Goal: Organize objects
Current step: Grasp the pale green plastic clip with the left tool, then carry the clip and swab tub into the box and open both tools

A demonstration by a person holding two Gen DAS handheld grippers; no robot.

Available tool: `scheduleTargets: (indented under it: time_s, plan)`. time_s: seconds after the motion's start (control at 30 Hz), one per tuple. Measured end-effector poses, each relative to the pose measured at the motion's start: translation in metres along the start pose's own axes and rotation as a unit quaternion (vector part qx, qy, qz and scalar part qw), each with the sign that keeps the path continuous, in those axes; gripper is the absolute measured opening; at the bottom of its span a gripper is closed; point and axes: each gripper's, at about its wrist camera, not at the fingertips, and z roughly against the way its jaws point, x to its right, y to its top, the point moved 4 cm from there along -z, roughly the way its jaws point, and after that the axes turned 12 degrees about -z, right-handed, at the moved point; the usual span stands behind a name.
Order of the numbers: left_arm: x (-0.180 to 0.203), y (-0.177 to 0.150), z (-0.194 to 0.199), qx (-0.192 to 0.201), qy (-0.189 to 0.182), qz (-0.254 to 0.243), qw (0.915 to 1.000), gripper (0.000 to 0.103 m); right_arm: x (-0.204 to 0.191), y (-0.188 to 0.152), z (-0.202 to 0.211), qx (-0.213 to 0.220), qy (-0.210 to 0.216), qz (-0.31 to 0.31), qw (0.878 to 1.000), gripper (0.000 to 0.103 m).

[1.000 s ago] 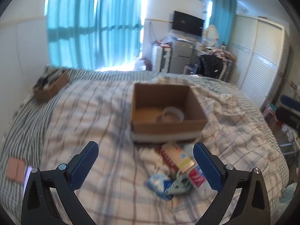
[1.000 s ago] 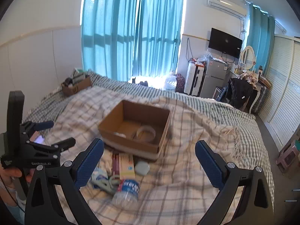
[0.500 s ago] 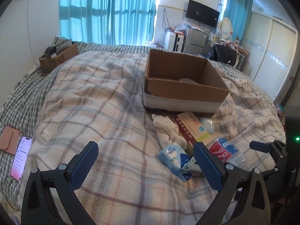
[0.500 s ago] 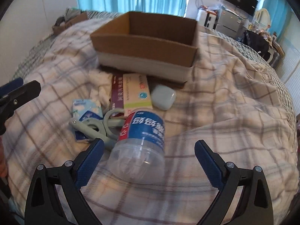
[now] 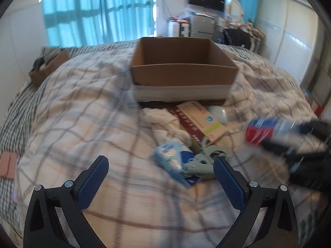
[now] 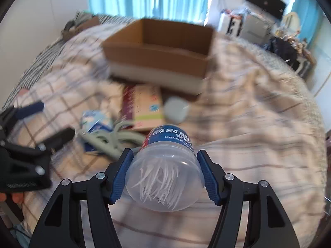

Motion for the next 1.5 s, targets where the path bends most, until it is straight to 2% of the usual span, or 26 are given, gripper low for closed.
scheduleTargets:
  time_s: [0.17, 0.27, 0.33, 0.4, 0.47, 0.53, 0.57, 0.63, 0.67, 0.7, 0.77, 0.83, 0.87, 0.9, 0.97, 1.13, 1.27, 1.5]
  plan:
    - [0.026, 0.020, -0.014, 0.000, -0.037, -0.027, 0.9989, 0.103, 0.043, 0.012, 0.034, 0.047, -0.022, -0.038, 0.998, 0.063]
    - [0.045, 0.030, -0.030, -0.006, -0.071, -0.047, 0.9963, 0.103, 0.056, 0.010, 0.041, 0.056, -0.015, -0.056, 0.997, 0.063]
    - [0.056, 0.030, -0.047, -0.029, -0.084, -0.055, 0.9945, 0.099, 0.063, 0.009, 0.040, 0.056, 0.001, -0.068, 0.996, 0.063]
    - [0.066, 0.026, -0.065, -0.058, -0.087, -0.066, 0.9923, 0.090, 0.067, 0.005, 0.038, 0.054, 0.016, -0.079, 0.995, 0.063]
    - [0.073, 0.018, -0.080, -0.089, -0.071, -0.084, 0.9899, 0.081, 0.070, 0.001, 0.036, 0.051, 0.024, -0.083, 0.995, 0.063]
    - [0.079, 0.012, -0.079, -0.089, -0.062, -0.100, 0.9891, 0.073, 0.074, -0.004, 0.035, 0.049, 0.028, -0.086, 0.995, 0.063]
    - [0.082, 0.010, -0.076, -0.089, -0.070, -0.104, 0.9882, 0.065, 0.076, -0.005, 0.035, 0.049, 0.030, -0.088, 0.994, 0.063]
    - [0.087, 0.005, -0.068, -0.093, -0.097, -0.095, 0.9864, 0.059, 0.080, -0.009, 0.036, 0.052, 0.033, -0.094, 0.994, 0.063]
    - [0.089, 0.002, -0.066, -0.098, -0.111, -0.090, 0.9850, 0.048, 0.080, -0.009, 0.037, 0.052, 0.033, -0.095, 0.994, 0.063]
    - [0.093, -0.002, -0.064, -0.105, -0.125, -0.084, 0.9830, 0.043, 0.081, -0.010, 0.038, 0.053, 0.033, -0.095, 0.994, 0.063]
    - [0.095, -0.001, -0.061, -0.098, -0.117, -0.092, 0.9840, 0.037, 0.081, -0.012, 0.039, 0.053, 0.033, -0.096, 0.993, 0.063]
    - [0.095, 0.003, -0.061, -0.093, -0.120, -0.091, 0.9842, 0.025, 0.081, -0.013, 0.038, 0.052, 0.030, -0.094, 0.994, 0.063]
    - [0.093, 0.004, -0.062, -0.092, -0.125, -0.085, 0.9841, 0.016, 0.080, -0.013, 0.037, 0.051, 0.029, -0.093, 0.994, 0.063]
    - [0.091, 0.006, -0.064, -0.092, -0.138, -0.075, 0.9833, 0.014, 0.080, -0.014, 0.037, 0.050, 0.028, -0.092, 0.994, 0.063]
    - [0.090, 0.007, -0.063, -0.088, -0.136, -0.067, 0.9845, 0.012, 0.079, -0.014, 0.036, 0.050, 0.027, -0.090, 0.994, 0.063]
    - [0.070, 0.014, -0.032, -0.036, -0.162, -0.005, 0.9861, 0.012, 0.077, -0.012, 0.038, 0.053, 0.023, -0.084, 0.995, 0.063]
    - [0.046, 0.033, -0.003, 0.011, -0.124, 0.006, 0.9922, 0.012, 0.067, -0.007, 0.048, 0.066, 0.028, -0.076, 0.995, 0.063]
    - [0.001, 0.076, 0.021, 0.056, -0.101, 0.039, 0.9925, 0.012, 0.031, 0.033, 0.078, 0.107, 0.042, -0.028, 0.993, 0.063]
